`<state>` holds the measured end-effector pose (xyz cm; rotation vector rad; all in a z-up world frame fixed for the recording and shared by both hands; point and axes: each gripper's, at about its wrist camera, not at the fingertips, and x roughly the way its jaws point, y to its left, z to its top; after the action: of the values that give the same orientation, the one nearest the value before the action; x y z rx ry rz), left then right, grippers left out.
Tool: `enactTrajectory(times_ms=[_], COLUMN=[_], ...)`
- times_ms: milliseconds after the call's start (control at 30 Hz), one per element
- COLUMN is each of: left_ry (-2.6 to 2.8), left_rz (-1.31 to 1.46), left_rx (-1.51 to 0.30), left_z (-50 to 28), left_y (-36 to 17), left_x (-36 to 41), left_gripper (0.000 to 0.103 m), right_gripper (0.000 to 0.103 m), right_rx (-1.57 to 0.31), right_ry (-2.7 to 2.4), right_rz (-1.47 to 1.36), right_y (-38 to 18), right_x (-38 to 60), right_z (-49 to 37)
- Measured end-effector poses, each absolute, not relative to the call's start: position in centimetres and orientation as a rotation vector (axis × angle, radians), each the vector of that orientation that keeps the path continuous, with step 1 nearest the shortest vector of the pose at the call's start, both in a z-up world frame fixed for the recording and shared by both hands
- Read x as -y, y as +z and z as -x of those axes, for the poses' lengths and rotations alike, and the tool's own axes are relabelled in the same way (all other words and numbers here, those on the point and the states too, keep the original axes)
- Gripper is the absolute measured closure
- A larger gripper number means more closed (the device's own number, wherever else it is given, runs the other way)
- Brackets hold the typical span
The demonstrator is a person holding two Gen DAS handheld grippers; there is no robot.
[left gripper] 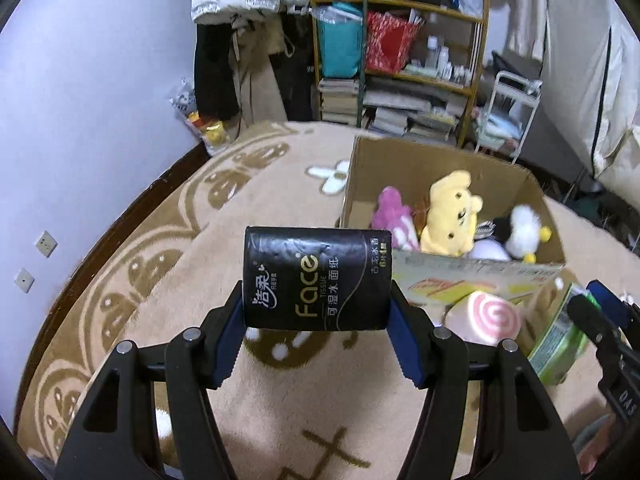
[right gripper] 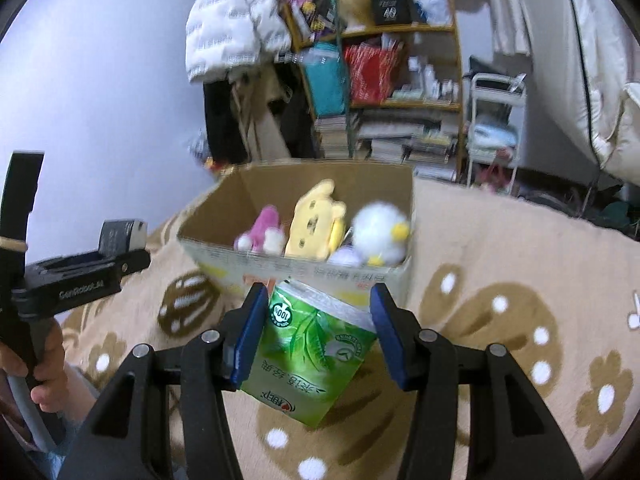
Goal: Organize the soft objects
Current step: 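Lift both tissue packs and carry them over the cardboard box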
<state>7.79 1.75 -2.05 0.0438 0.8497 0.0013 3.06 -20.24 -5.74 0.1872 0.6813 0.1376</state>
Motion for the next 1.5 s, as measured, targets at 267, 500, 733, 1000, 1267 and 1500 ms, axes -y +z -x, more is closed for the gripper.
enactTrajectory(times_ms=[267, 500, 733, 1000, 1267, 1500], left_ry=[-0.035, -0.060, -0.082, -0.084, -0.074, -0.092], left_rz=[-0.094, -0.123, -0.118, -0.133, -0.156, -0.155], left_rx=[-0.699, -0.668, -0.606, -0.587, -0.567, -0.606], left_z=[-6.8, -7.7, -9.3, -11.0, -11.4, -12.6], left_y=[-0.1, 0.4, 1.2, 0.9, 1.2, 0.2], left_x=[-0.1, 1.4, 2.4, 3.2, 3.7, 3.7], left_gripper=[0.039, 0.039, 0.039, 0.039, 0.039, 0.039], right_gripper=[0.047, 0.047, 0.047, 0.047, 0.047, 0.047], right_rx=[-0.558, -0.488, -0.466, -0.467, -0.467, -0.469], right_ry=[0.092, 0.089, 0.088, 0.107, 0.134, 0.157], right_rz=[-0.217, -0.197, -0.169, -0.163, -0.182, -0.178], right_y=[-4.5, -3.2, -2.9, -3.2, -3.3, -3.9], right_x=[21.4, 21.9, 21.9, 21.6, 21.8, 21.4], right_z=[-4.0, -5.0, -6.4, -7.4, -9.1, -10.4])
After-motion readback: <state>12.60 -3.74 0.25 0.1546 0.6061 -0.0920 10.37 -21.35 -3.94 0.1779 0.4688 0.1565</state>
